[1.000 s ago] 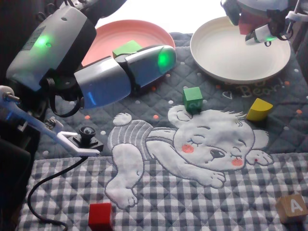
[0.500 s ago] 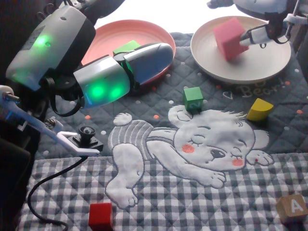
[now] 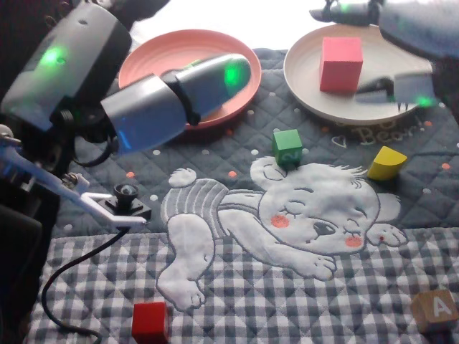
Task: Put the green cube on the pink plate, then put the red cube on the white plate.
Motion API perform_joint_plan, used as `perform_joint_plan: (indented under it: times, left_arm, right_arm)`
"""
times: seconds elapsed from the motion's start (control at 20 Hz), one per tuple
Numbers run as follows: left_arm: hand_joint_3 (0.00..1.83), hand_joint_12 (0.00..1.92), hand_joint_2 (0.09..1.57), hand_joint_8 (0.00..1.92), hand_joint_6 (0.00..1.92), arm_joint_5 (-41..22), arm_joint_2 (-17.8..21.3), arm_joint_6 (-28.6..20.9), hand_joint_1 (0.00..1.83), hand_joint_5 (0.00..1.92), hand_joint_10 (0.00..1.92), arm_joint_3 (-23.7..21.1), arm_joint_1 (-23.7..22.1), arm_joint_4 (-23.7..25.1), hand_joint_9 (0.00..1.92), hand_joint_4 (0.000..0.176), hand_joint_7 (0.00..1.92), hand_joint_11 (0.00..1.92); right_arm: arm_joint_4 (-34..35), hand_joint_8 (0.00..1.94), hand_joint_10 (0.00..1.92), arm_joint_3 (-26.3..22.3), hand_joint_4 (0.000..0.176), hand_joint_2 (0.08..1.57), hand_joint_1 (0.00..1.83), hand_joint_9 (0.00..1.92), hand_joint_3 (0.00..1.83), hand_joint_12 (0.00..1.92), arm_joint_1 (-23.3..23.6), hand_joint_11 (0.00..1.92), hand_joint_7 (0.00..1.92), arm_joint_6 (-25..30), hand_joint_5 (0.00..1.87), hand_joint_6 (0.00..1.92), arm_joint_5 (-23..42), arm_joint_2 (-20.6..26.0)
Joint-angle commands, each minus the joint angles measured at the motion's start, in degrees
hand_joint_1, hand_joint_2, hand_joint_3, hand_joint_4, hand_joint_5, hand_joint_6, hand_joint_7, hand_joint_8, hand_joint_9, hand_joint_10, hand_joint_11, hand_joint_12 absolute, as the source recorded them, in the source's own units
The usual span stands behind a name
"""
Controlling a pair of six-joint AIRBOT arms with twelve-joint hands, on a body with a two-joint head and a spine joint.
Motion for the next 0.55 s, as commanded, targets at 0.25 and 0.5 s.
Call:
perform_joint_plan:
  times: [0.25,0.5]
  left_arm:
    - [0.01,1.04,1.02,0.00,0.00,-8.47,0.15,-0.37,0.54,0.34,0.00,0.06,0.25,2.70,0.23,0.049,0.22,0.00]
    - [0.00,1.05,1.03,0.01,0.01,-10.83,0.64,-0.37,0.52,0.38,0.01,0.26,0.90,2.63,0.28,0.079,0.31,0.00]
  right_arm:
    - [1.40,0.02,0.51,-10.45,0.000,1.00,0.84,0.26,0.01,1.27,-9.29,0.00,0.53,-2.99,0.52,0.06,-29.36,5.56]
    - [1.42,0.00,0.50,-14.30,0.000,1.01,0.79,0.08,0.01,1.20,-15.73,0.00,0.42,-5.16,0.45,0.44,-39.91,5.54]
